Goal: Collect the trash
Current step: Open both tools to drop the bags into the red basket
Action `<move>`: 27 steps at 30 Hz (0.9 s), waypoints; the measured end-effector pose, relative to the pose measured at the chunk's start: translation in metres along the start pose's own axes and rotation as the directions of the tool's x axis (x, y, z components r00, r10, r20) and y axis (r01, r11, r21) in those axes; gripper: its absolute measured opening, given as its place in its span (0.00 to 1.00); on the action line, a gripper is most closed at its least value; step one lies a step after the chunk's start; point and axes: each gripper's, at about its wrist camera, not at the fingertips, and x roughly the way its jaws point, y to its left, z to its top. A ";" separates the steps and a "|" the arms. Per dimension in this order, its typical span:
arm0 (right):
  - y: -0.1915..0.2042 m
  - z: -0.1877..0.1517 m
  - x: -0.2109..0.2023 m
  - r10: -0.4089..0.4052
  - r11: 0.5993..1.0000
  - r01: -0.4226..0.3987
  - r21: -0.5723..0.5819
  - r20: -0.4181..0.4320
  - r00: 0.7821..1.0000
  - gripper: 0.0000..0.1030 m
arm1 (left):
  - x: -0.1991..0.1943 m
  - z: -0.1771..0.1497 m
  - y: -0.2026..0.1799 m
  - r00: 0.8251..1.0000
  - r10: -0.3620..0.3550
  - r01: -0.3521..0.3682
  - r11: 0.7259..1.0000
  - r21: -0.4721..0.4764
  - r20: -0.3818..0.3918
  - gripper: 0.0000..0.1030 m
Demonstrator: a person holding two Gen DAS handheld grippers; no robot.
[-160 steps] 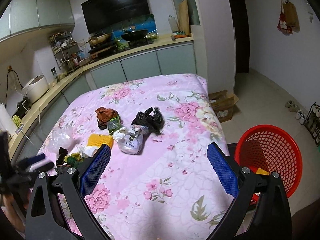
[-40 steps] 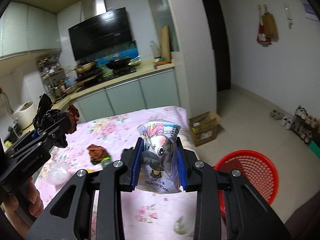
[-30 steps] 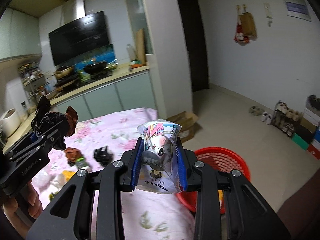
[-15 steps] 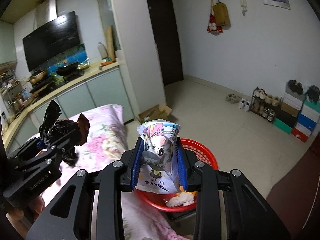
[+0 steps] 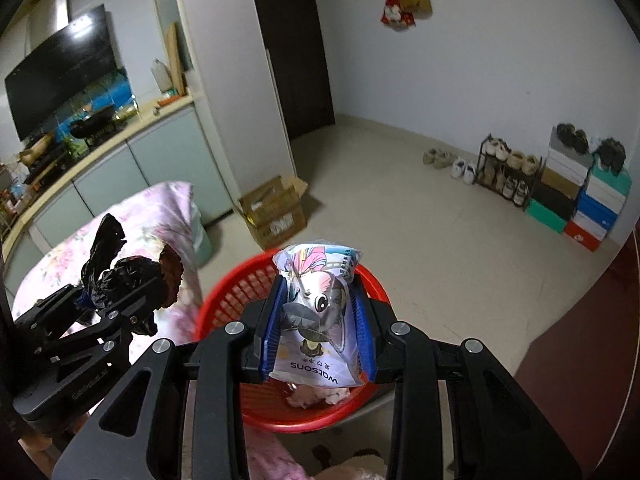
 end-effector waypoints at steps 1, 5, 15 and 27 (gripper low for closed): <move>-0.002 0.000 0.004 0.000 1.000 0.000 0.004 -0.012 1.000 0.31 | 0.006 -0.001 0.000 1.000 -0.005 0.005 1.000 -0.002 -0.014 0.45; -0.003 -0.003 0.025 -0.001 1.000 0.002 0.009 -0.059 0.998 0.31 | 0.029 -0.005 -0.001 0.997 -0.037 0.035 0.999 -0.027 -0.071 0.47; -0.006 -0.009 0.051 0.036 0.999 -0.032 0.035 -0.127 0.991 0.57 | 0.039 -0.004 0.004 0.995 -0.051 0.047 0.997 -0.054 -0.085 0.71; 0.000 -0.008 0.019 0.056 0.998 -0.053 0.038 -0.067 0.996 0.57 | -0.016 -0.001 0.028 1.000 0.027 -0.026 0.997 -0.069 0.014 0.83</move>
